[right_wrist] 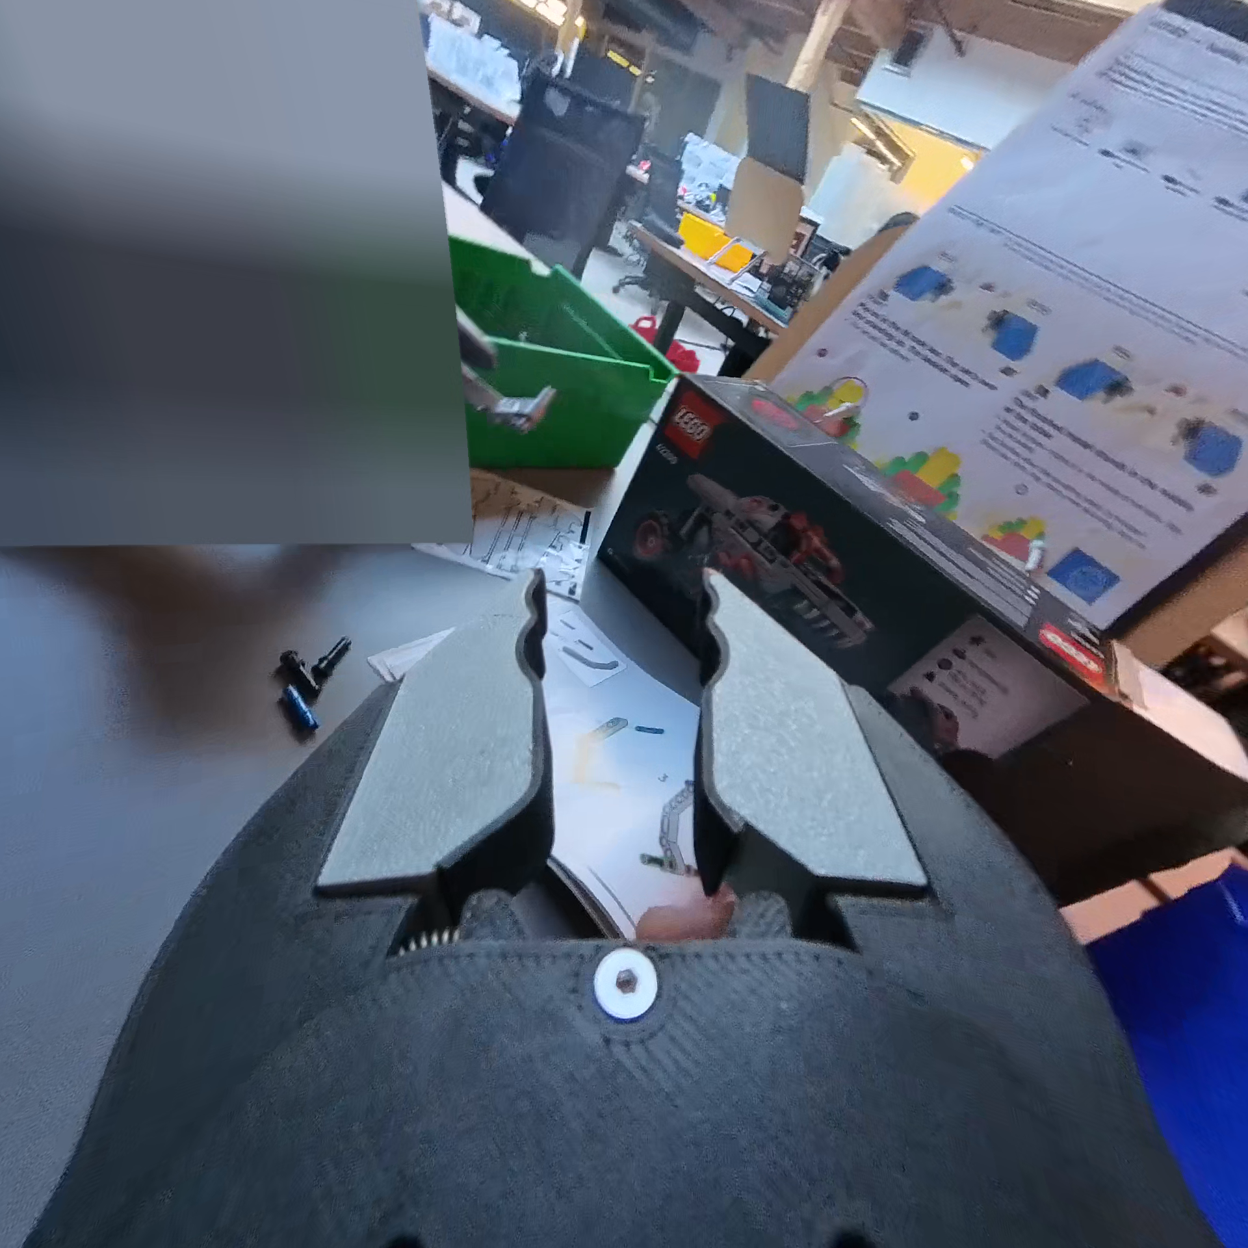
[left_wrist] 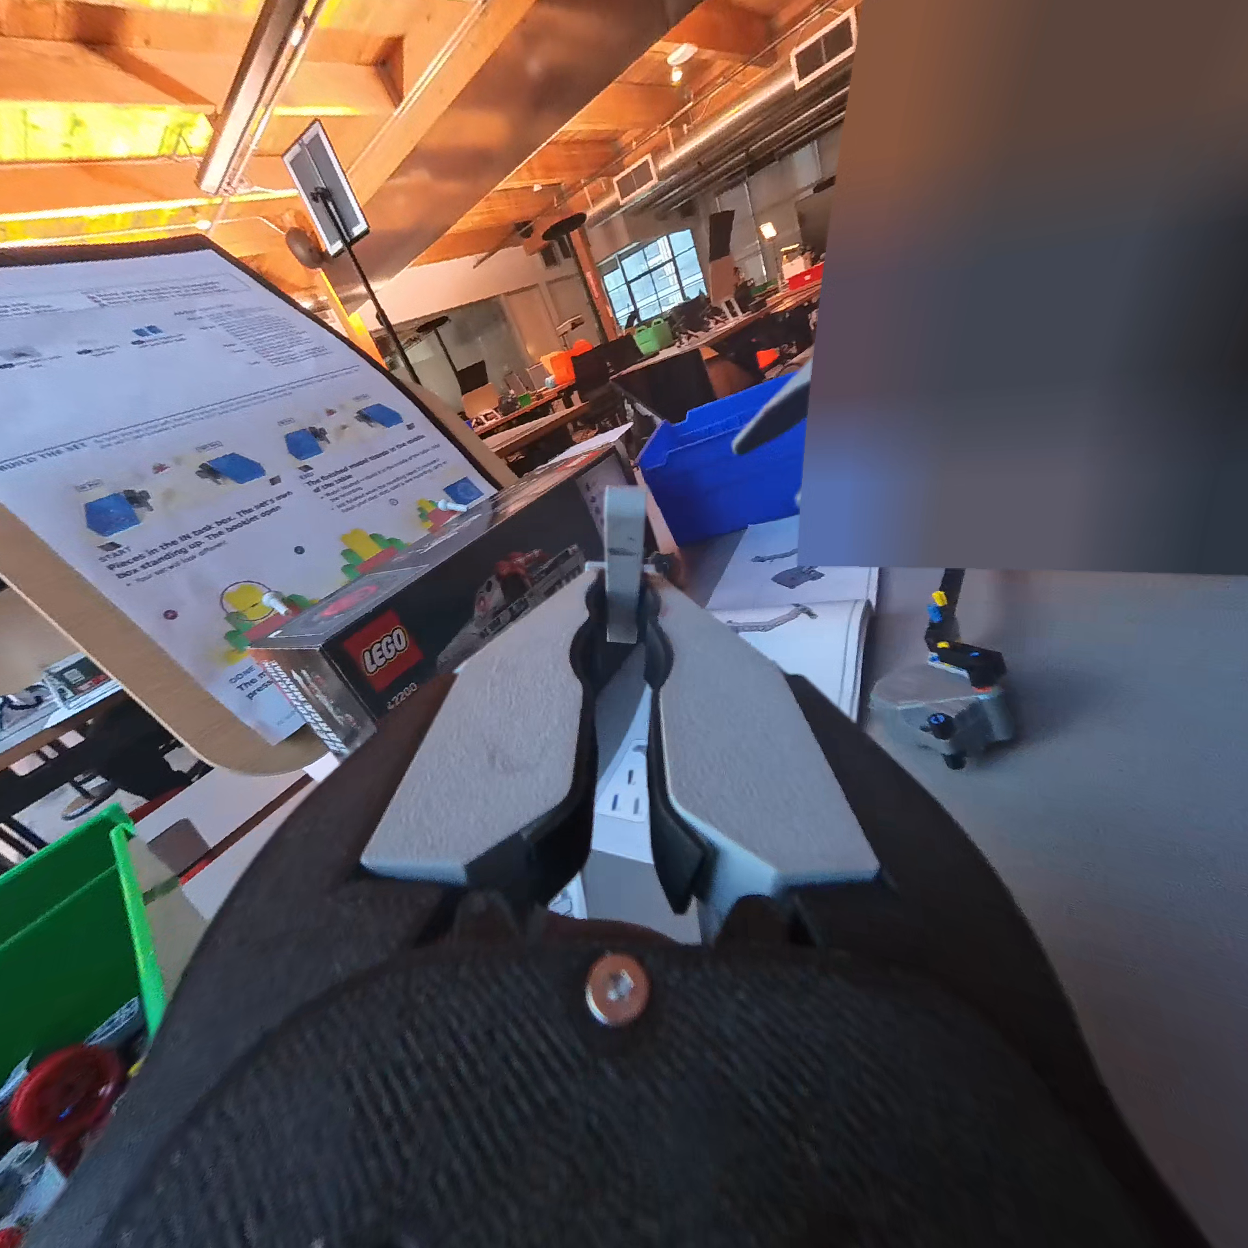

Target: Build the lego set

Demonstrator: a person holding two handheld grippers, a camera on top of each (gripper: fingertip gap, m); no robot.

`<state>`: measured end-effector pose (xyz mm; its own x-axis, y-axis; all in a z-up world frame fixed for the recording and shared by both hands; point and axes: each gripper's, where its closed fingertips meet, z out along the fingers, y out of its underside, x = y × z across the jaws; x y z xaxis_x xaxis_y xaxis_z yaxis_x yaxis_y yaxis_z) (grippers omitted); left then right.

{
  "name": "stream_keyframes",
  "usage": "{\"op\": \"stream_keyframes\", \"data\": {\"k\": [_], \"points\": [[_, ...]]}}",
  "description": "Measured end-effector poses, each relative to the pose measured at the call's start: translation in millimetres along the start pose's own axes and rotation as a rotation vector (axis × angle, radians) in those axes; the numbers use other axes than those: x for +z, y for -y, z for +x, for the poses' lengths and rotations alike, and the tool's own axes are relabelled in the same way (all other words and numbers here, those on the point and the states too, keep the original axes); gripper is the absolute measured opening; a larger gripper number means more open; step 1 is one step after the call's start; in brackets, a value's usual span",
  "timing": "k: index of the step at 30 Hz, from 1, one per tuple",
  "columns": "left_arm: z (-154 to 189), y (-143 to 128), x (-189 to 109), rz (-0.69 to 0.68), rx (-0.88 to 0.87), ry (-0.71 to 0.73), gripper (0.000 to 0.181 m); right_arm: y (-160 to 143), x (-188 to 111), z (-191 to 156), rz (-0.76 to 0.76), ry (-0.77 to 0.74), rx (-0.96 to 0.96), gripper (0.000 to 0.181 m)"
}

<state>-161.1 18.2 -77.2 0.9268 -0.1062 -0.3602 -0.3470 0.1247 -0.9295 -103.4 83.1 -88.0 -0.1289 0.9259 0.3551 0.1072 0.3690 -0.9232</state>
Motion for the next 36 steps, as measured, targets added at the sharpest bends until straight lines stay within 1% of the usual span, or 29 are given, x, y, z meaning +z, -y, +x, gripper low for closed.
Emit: {"op": "stream_keyframes", "data": {"k": [4, 7, 13, 19, 27, 32, 34, 36], "points": [[7.0, 0.7, -0.6, 0.006, 0.036, -0.019, 0.006, 5.4, -7.0, 12.4, 0.053, -0.001, 0.106, 0.042], [13.6, -4.8, -0.5, -0.010, 0.061, -0.048, 0.007, 7.7, -8.9, 13.9, 0.073, 0.007, 0.135, 0.041], [31.0, -18.3, -0.5, -0.056, 0.117, -0.128, 0.006, 6.1, -6.7, 6.9, 0.066, 0.029, 0.123, 0.041], [33.8, -22.2, -0.5, -0.063, 0.139, -0.140, 0.007, 1.5, -2.8, -3.5, 0.039, 0.065, 0.091, 0.042], [34.2, -20.0, -1.1, -0.051, 0.132, -0.142, 0.006, 1.3, -1.5, -12.2, 0.029, 0.089, 0.047, 0.041], [42.5, -13.8, -4.2, -0.017, 0.137, -0.190, 0.006, -3.4, 2.5, -36.5, -0.001, 0.191, -0.033, 0.043], [48.4, -10.3, -6.5, 0.004, 0.134, -0.227, 0.006, -9.7, 4.2, -52.0, -0.035, 0.241, -0.117, 0.044], [53.9, -8.9, -8.0, 0.012, 0.115, -0.265, 0.006, -15.0, 5.8, -62.8, -0.059, 0.243, -0.229, 0.037]]}}
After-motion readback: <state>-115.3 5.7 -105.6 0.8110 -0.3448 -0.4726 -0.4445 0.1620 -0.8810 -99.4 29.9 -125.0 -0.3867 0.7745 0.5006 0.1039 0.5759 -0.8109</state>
